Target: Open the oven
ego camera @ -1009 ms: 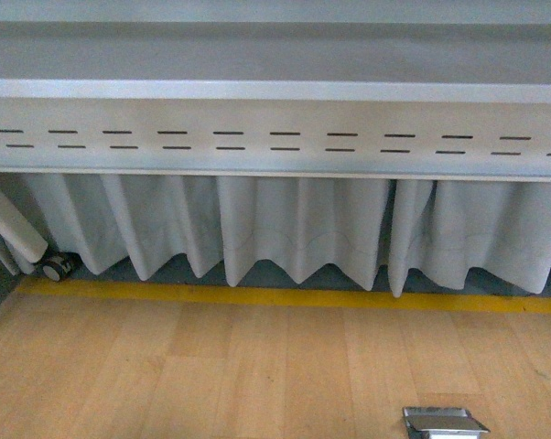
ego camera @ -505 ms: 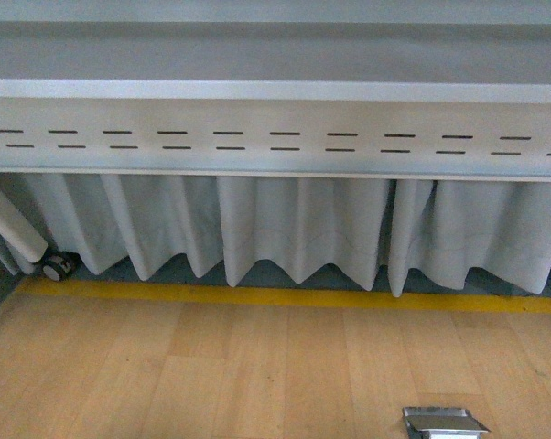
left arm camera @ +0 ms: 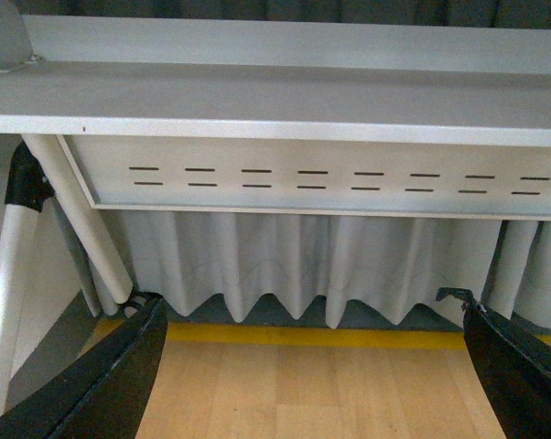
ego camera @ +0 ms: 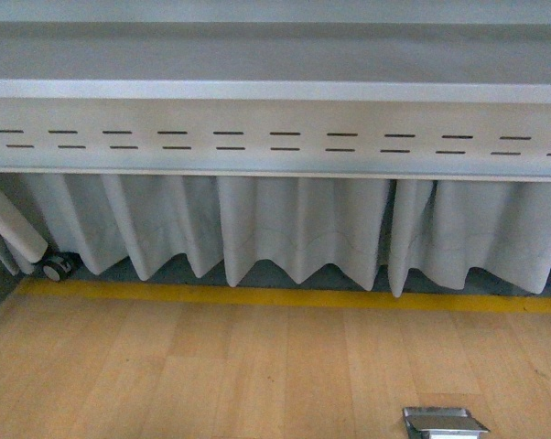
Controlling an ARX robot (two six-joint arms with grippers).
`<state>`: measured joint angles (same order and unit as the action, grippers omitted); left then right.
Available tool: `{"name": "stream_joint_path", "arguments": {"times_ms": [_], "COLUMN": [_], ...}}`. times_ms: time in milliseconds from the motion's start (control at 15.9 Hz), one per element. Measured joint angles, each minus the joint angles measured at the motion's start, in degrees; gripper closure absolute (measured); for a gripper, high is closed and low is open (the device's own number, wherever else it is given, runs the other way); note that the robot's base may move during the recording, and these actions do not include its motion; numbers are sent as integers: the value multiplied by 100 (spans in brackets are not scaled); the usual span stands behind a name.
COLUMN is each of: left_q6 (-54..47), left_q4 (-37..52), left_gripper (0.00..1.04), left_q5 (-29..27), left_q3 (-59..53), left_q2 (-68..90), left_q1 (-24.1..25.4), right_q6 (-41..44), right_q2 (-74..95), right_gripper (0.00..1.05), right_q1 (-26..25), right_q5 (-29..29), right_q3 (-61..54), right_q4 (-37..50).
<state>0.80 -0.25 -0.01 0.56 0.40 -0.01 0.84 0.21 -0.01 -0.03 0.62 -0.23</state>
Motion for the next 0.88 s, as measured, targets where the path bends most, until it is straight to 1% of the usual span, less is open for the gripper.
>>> {"name": "stream_joint_path", "arguments": {"times_ms": [883], "left_q6": [-11], "left_q4": [4], "left_gripper": [7], "left_q5": [0], "left_q3": [0], "left_q2": [0], "left_q1": [0], "right_q6": [0], "right_q2": [-2], "right_gripper": [6], "right_q1": [0], "right_q5": [2], "right_q3": [0], "right_q4": [0]}}
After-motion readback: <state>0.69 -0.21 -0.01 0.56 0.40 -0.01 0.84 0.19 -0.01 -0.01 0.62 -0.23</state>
